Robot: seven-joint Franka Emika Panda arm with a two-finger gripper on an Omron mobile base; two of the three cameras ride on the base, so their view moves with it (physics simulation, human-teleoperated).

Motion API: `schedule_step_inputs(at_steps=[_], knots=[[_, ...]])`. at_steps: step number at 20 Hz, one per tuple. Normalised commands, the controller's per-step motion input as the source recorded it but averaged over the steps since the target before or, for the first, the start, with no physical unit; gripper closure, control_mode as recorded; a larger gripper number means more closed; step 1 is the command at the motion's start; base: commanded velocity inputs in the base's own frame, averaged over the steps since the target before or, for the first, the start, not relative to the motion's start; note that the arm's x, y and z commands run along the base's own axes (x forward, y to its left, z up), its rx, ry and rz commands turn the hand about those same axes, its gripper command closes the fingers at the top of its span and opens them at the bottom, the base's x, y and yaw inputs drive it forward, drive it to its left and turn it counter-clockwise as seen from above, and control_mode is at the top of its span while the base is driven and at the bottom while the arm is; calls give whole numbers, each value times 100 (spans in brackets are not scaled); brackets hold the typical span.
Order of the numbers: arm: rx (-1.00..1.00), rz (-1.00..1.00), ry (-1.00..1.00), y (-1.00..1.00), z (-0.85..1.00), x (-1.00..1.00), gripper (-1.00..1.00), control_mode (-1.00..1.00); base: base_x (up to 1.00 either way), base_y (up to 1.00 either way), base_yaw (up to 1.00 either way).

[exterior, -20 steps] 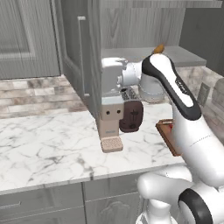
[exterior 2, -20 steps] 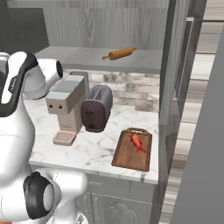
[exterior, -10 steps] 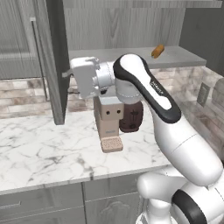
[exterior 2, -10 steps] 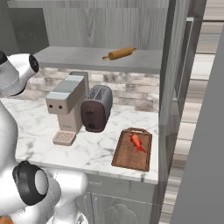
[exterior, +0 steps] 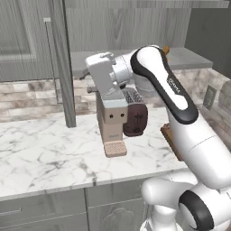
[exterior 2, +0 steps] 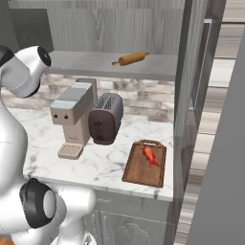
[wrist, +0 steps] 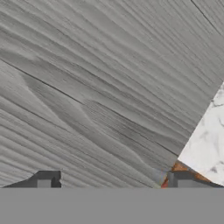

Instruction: Open the cabinet, retrieve the rolling pin, and place it next to the meat on the cutting board to prepare for tenderizing.

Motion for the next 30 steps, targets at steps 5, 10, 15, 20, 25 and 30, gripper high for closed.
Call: schedule_step_inputs(at_steps=[5, 10, 15, 20, 25, 30], knots=[[-14, -28, -2, -91, 0, 0, -100, -100, 0, 0, 0], [-14, -41, 0, -83, 0, 0, -100, -100, 0, 0, 0], [-13, -48, 1, -72, 0, 5, -100, -100, 0, 0, 0], [-21, -42, 0, -59, 0, 19, -100, -100, 0, 0, 0], [-23, -35, 1, -55, 2, 47, -100, -100, 0, 0, 0], [-21, -29, 0, -52, 4, 53, -100, -100, 0, 0, 0]])
